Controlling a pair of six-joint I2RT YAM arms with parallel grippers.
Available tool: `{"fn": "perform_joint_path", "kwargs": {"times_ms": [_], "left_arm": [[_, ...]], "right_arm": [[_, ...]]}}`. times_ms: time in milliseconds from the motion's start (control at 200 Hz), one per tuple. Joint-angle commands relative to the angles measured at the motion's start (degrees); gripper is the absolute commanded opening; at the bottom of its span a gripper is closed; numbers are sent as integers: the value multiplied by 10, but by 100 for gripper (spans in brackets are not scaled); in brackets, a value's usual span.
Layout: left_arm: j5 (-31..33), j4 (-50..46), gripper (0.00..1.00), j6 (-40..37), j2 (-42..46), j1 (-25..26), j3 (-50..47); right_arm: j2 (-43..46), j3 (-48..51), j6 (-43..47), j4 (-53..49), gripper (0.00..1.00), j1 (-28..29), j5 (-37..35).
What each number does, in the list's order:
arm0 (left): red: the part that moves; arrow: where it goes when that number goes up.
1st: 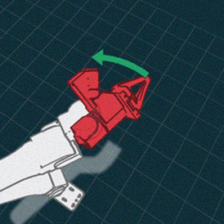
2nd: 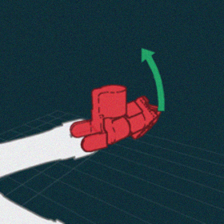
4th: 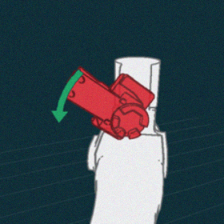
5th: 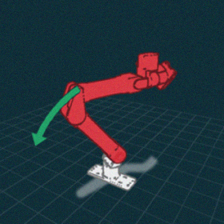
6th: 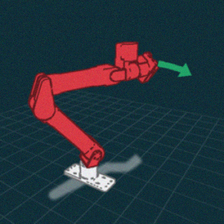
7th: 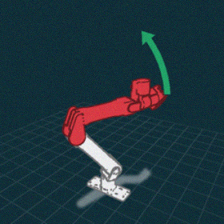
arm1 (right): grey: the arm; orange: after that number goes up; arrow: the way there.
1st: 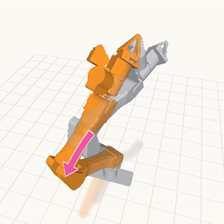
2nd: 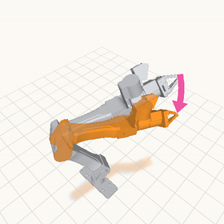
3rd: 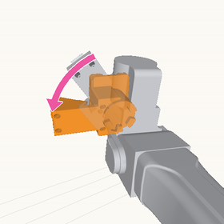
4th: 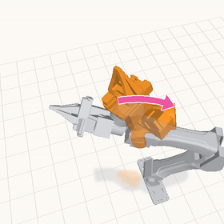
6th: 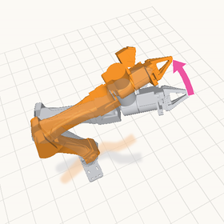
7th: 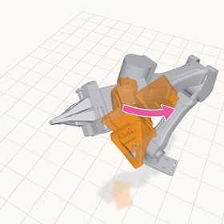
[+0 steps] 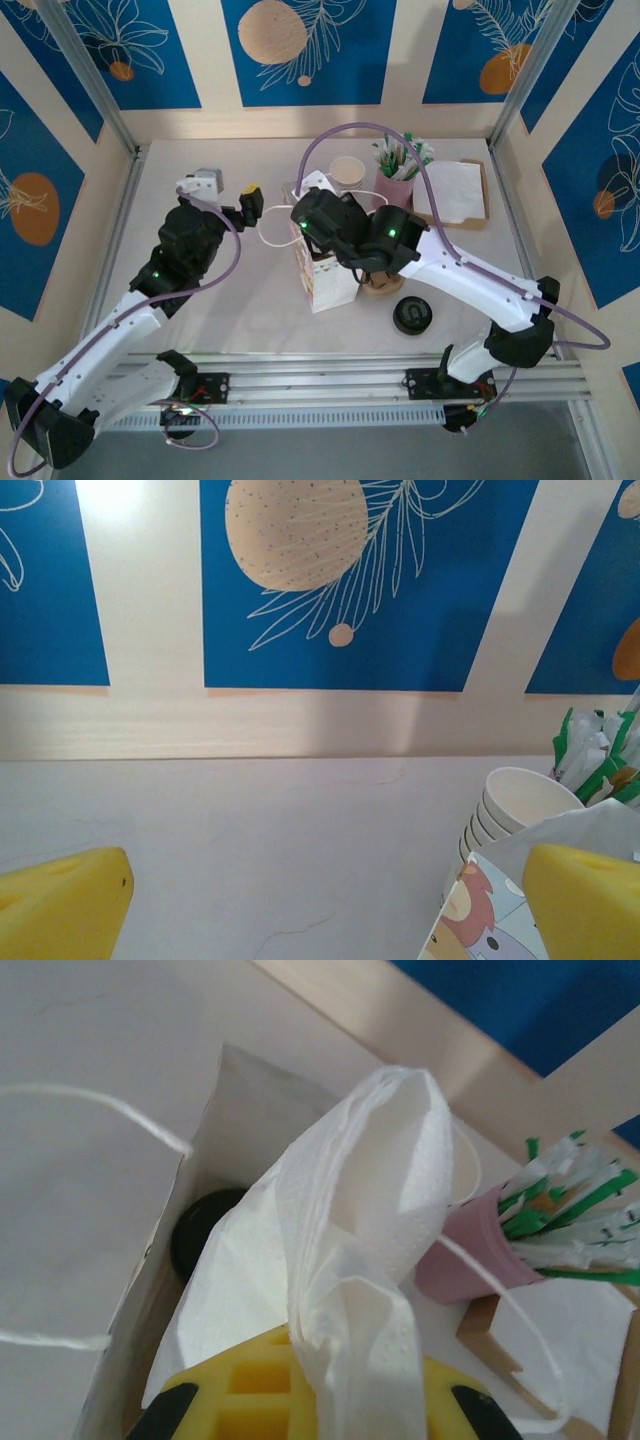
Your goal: Pack the takeout coffee
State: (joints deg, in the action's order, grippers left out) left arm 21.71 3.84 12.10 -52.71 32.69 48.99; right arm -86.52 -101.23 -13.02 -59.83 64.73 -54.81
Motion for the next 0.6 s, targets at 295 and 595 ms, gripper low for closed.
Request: {"fn": "perform_joint_path", "kwargs": {"times_ms": [295,595], "left_arm": [[-15,14,100,11,6,-8,-8],[-15,15,100,12,4,-8,-9]], "right_arm": [[-34,-14,-51,-51,30,-11,56],[-28,-19,-51,-49,35,-11,61]]}}
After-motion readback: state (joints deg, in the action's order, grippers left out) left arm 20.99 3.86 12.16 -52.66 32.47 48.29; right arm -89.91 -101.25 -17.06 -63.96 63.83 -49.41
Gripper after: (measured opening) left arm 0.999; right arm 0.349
